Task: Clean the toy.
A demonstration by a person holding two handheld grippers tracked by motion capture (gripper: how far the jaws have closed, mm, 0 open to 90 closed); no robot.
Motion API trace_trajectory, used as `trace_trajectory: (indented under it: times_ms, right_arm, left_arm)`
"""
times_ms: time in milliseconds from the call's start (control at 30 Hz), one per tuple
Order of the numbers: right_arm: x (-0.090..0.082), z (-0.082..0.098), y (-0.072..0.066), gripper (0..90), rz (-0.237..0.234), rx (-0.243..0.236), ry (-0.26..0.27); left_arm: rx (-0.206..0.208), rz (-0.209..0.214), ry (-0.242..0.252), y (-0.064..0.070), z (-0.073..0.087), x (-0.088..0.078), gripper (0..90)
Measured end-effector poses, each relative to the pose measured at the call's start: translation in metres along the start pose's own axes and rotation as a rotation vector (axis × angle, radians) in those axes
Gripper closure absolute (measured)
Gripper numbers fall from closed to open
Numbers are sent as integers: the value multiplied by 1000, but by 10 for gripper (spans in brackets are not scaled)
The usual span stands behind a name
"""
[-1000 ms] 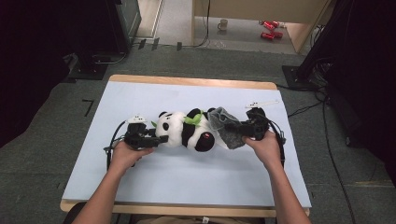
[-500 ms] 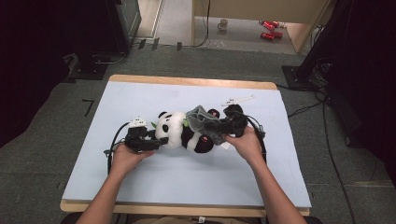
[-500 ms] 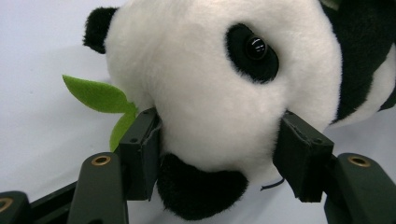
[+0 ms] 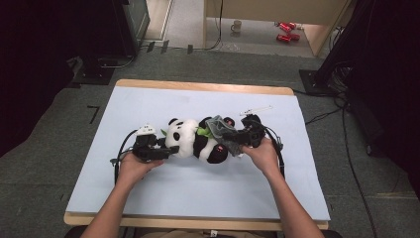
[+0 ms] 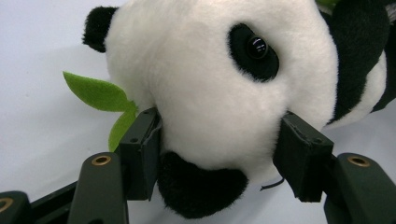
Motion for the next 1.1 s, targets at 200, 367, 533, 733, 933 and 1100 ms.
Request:
trace_trajectory:
  times_ms: [200,367,533,733,933,1100]
  right_arm:
    - [-5,16,10,770,22,45,-9]
    - [-9,34,21,774,59,84,-52]
    - [-19,49,31,776,98,151,-122]
    - [-48,33,32,777,107,180,-61]
    - [-67,2,5,776,77,115,5]
    - [-71,-21,-24,773,41,63,33]
  left_arm:
    - [-17,13,-15,-2,-7,2,387]
    - [-52,24,-25,-4,-12,3,393]
    - [-129,42,-27,-7,-19,4,405]
    - [-142,43,-27,-7,-21,6,410]
    - [-123,25,-28,-6,-19,6,410]
    - [-117,18,-28,-5,-18,6,409]
Point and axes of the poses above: each handheld gripper's, and its own axes: x roughly forward along the jaws, z roughly out of its underside, y roughly to its right, the point moved 9 cm from there along x, roughly forward along the jaws, and after that the axes turned 12 degrees about -x, right-handed, at the moved point
